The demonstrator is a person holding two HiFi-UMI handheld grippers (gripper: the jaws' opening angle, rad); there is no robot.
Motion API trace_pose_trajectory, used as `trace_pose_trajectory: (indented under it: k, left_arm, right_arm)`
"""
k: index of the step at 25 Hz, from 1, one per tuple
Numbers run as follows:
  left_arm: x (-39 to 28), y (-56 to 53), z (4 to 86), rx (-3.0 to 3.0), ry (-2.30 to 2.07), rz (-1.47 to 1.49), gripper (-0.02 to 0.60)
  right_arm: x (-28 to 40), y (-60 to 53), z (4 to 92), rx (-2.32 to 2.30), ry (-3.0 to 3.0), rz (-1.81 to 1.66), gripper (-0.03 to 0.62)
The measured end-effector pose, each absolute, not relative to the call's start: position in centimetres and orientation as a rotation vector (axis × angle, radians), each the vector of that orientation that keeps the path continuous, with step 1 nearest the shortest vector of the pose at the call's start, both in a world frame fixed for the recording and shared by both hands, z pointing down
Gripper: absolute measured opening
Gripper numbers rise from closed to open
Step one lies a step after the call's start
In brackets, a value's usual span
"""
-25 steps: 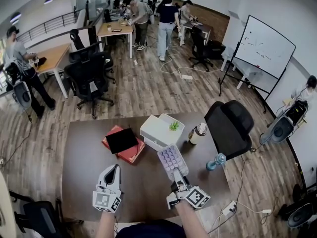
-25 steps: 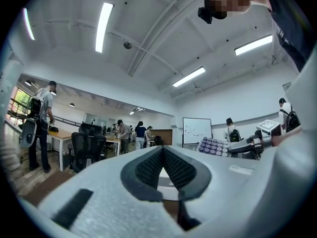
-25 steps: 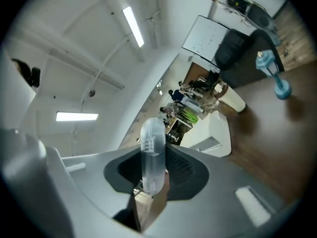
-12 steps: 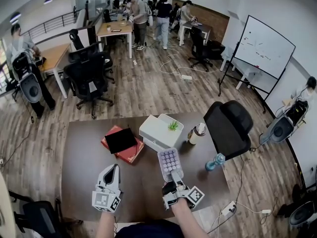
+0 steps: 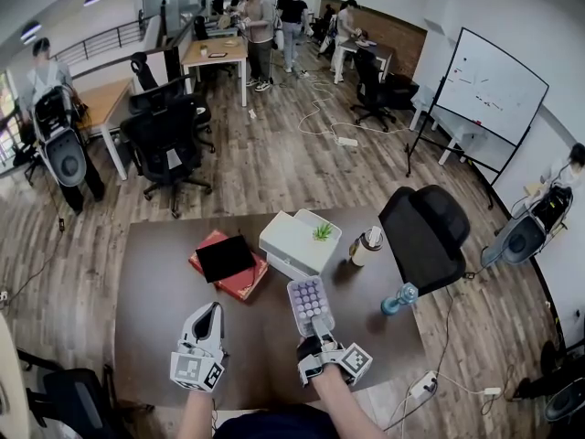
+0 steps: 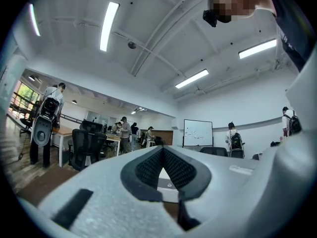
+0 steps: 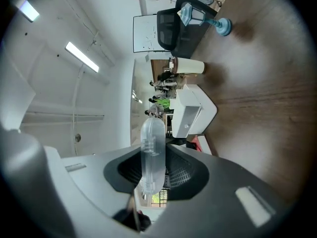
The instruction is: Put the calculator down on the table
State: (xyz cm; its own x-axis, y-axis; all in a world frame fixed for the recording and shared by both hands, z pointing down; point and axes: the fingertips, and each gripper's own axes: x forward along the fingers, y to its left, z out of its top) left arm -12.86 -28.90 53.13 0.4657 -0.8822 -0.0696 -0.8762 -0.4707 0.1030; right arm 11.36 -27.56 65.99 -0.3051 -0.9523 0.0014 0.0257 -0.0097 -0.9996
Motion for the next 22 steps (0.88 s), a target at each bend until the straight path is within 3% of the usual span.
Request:
trace_pose_trajectory:
  k: [17, 22]
  left_arm:
    - [-12.6, -28.7, 52.6, 2.638, -1.580, -0.175, -0.003]
    - [-12.5, -28.7, 52.9, 2.635, -1.587, -0.170, -0.003]
  right_arm:
    - [11.7, -22.8, 83.2, -1.291, 1.144, -1.720, 0.117]
    - [11.8, -22.9, 84.7, -1.319, 1.156, -1.732, 0.117]
